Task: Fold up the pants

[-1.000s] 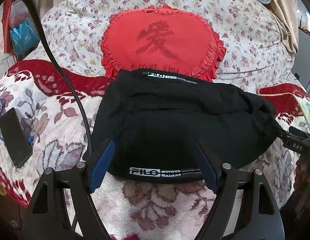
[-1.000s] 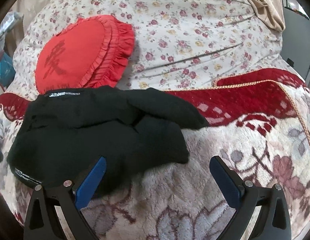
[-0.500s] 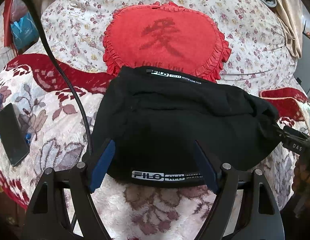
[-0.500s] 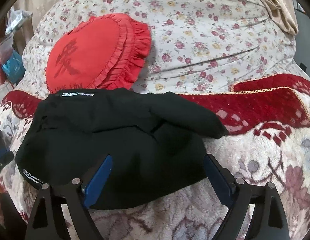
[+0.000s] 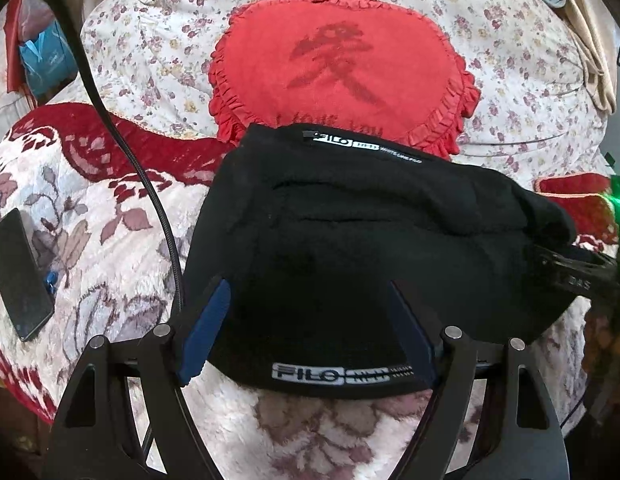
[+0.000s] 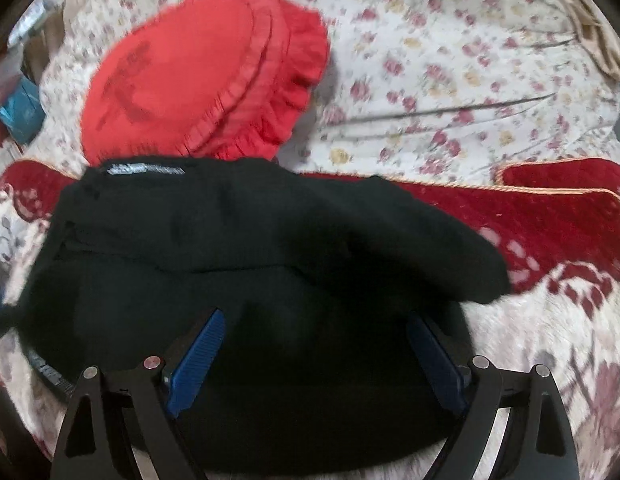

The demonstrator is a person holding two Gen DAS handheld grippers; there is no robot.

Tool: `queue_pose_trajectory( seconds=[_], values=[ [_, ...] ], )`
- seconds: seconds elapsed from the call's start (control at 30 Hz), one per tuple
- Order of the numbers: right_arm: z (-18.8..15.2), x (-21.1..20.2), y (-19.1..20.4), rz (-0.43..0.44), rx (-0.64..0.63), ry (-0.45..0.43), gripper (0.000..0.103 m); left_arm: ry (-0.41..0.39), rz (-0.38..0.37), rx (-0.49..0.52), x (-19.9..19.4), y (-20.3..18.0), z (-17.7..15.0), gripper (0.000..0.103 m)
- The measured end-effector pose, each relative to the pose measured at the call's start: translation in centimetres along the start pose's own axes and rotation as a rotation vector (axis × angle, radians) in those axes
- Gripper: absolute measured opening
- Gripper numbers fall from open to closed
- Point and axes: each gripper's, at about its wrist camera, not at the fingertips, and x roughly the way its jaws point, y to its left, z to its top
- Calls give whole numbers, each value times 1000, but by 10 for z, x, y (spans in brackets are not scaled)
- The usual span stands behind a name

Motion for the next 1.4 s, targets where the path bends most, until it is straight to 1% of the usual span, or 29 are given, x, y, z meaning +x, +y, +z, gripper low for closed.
queue_pose_trajectory(
  seconds=[0.1,0.2,0.3,0.37,0.43,0.53,0.6,0.7,0.8,0.87,0.93,1.03,1.1,1.2,1.27,1.3,1.33,1.37,1.4],
  values=[
    [21,20,2,-22,5,6,91,5,7,-10,6,7,2,80],
    [53,38,-4,-12,41,0,91,8,17,-29,12,17,5,80],
    [88,58,-5,-28,53,-6,91,10,13,-61,13,28,6,80],
    [106,69,-5,-33,65,-18,91,14,8,-88,13,37,7,80],
    [117,80,-5,-45,80,-21,91,25,3,-116,13,45,7,80],
    [123,88,-8,-21,99,-5,91,26,-3,-154,9,56,5,80],
    [120,81,-9,-19,91,-3,91,24,-1,-165,5,62,2,80],
    [105,49,-19,7,100,-48,91,29,1,-171,1,66,-2,80],
    [75,12,-29,20,102,-82,91,43,-10,-185,-3,71,-10,80],
    [50,-9,-38,-4,109,-89,91,54,-11,-190,-3,72,-16,80],
    [27,-19,-50,-23,123,-85,91,60,-4,-194,-3,72,-20,80],
    [-4,-25,-67,-43,148,-56,91,81,-17,-229,0,78,-27,80],
    [-18,-22,-77,-35,175,-38,91,100,-36,-264,3,81,-32,80],
    [-32,-14,-88,28,247,-13,91,134,-54,-293,10,80,-36,80],
    [-36,-11,-94,71,297,-38,91,153,-63,-294,15,76,-36,80],
    [-35,-10,-92,75,298,-51,91,155,-68,-293,18,74,-35,80],
    [-33,-9,-91,94,297,-66,88,156,-72,-290,21,71,-33,80],
    [-31,-7,-89,114,300,-65,76,163,-69,-290,25,69,-31,80],
    [-26,-3,-86,150,311,-58,68,168,-68,-289,28,67,-30,80]
  ],
)
